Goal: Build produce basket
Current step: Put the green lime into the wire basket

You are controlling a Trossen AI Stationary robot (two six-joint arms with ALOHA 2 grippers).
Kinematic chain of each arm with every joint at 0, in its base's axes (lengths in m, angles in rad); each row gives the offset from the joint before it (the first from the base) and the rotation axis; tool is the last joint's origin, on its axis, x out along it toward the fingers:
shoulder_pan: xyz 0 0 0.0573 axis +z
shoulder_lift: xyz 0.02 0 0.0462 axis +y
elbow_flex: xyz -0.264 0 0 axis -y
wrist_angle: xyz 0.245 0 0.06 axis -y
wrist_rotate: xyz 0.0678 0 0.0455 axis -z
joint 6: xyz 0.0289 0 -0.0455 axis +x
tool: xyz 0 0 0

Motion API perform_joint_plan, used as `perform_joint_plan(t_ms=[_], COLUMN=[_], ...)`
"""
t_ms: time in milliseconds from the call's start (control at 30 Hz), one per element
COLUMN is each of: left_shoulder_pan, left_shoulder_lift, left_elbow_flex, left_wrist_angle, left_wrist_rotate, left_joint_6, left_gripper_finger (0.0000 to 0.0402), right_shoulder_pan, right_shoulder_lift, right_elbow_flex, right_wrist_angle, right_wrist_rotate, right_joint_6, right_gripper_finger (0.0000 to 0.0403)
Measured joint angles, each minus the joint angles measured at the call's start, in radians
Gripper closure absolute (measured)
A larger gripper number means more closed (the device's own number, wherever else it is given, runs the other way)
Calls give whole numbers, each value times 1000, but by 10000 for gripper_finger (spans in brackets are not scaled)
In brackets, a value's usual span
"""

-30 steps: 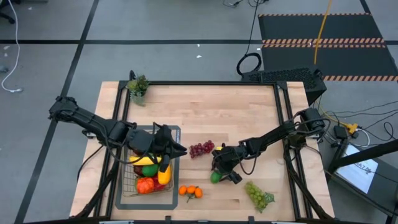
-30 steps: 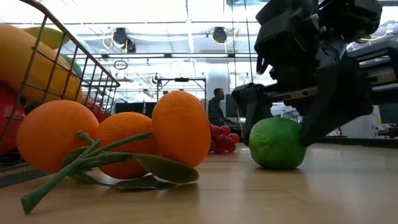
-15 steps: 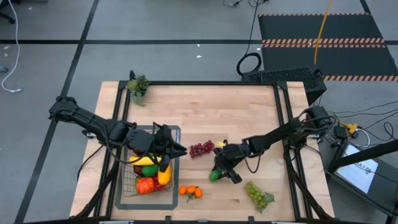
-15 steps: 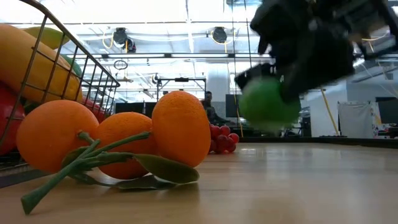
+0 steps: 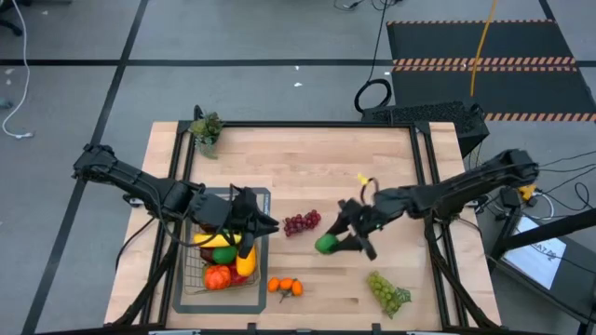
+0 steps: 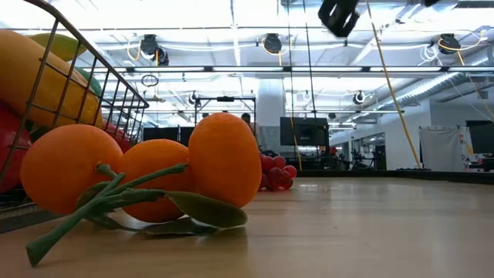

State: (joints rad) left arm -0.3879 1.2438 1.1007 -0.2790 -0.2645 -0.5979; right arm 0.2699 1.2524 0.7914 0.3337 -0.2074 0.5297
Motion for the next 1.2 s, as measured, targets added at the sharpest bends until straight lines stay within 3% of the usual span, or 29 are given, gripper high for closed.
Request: perform_joint_plan(t_ms=[100, 233, 467, 767, 1033, 1200], left_shoulder_pan=[13, 48, 126, 225, 231, 231], left_shoulder_lift=[0, -1, -77, -241, -314, -317], left_elbow_flex=[0, 0, 0, 0, 0, 0], left_wrist_angle=[-17, -6, -2, -7, -29, -72], left_wrist_rotate=[1, 1, 42, 46, 47, 47], left_joint_6=[18, 45, 75, 120, 155, 159], left_gripper_finger=[321, 321, 321, 321, 321, 321], right_shoulder_pan=[0, 0, -2, -28, -60, -88], right_shoulder_lift=[-67, -137, -191, -199, -199, -199], right_elbow_flex=[0, 0, 0, 0, 0, 0], right_wrist_angle=[29, 69, 223, 351, 351, 352], right_wrist_rotate=[68, 206, 464, 501, 502, 503], right_joint_6=[117, 138, -68, -409, -521, -431], right_gripper_finger=[210, 210, 209, 209, 209, 209])
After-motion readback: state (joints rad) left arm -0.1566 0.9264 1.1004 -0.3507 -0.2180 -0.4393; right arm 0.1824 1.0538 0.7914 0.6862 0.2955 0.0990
